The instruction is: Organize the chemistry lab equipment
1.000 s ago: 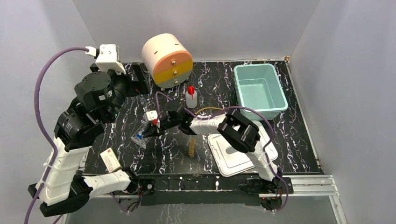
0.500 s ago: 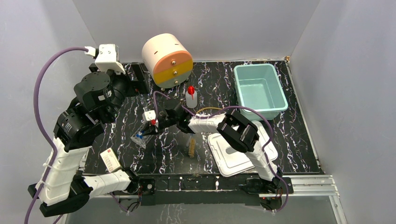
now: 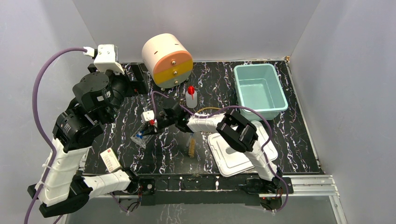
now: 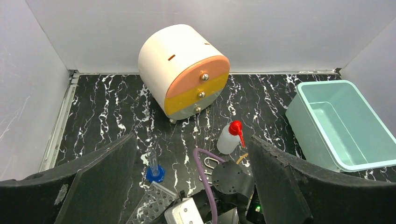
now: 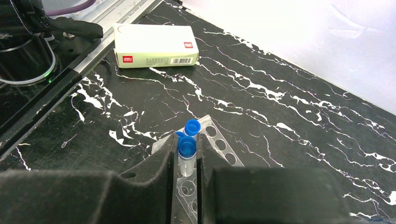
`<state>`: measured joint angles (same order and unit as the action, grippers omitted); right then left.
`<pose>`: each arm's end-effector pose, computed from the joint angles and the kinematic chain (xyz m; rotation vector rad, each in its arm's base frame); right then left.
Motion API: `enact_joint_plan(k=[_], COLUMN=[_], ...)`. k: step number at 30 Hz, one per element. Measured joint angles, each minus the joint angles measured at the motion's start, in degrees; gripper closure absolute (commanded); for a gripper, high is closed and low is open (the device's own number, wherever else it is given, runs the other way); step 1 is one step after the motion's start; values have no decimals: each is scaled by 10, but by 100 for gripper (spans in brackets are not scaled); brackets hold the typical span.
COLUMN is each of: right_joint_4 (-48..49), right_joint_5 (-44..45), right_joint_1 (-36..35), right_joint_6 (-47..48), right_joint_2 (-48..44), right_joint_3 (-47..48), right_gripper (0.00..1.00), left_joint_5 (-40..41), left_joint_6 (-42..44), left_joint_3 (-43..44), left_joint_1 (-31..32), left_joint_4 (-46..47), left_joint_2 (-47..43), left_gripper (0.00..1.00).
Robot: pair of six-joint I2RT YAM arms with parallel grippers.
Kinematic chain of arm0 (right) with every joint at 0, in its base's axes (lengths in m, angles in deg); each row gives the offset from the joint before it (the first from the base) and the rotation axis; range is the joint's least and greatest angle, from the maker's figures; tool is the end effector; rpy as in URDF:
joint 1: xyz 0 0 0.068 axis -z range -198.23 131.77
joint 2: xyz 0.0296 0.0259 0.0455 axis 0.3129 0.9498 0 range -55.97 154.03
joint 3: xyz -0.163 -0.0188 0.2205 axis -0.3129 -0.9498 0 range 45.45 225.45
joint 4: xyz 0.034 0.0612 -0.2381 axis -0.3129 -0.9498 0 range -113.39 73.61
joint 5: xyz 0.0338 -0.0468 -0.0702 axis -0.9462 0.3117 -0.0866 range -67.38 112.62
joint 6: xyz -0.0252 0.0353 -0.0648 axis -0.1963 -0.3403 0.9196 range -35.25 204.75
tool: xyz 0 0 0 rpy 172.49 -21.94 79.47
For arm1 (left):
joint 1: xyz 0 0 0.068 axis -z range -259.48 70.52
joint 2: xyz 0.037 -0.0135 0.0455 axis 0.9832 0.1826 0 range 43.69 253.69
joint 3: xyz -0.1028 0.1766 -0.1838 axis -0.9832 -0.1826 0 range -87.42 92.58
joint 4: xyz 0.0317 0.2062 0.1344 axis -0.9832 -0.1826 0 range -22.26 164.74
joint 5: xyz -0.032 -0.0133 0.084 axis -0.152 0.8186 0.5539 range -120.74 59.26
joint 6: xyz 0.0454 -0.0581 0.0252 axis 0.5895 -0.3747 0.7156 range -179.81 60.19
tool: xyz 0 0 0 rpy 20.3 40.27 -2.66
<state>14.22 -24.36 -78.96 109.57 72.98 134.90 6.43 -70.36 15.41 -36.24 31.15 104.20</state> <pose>0.2126 0.4787 0.2015 -1.6229 0.8208 1.1544 0.1341 -0.0708 0.5420 -0.0517 1.5918 -0.2156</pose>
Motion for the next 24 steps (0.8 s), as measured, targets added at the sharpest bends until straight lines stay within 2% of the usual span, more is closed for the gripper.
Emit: enact_joint_plan(k=[24], right_joint_4=[-18], right_joint_5=[-16], right_joint_1=[0], right_joint_6=[-20], right_joint_2=[6], right_joint_3=[15], right_gripper=[82], left_joint_5=[4], left_joint_6=[1], left_joint_3=[0], left_joint_1=[0], left_joint_4=[-2], left_joint_2=[-8], left_gripper=[11])
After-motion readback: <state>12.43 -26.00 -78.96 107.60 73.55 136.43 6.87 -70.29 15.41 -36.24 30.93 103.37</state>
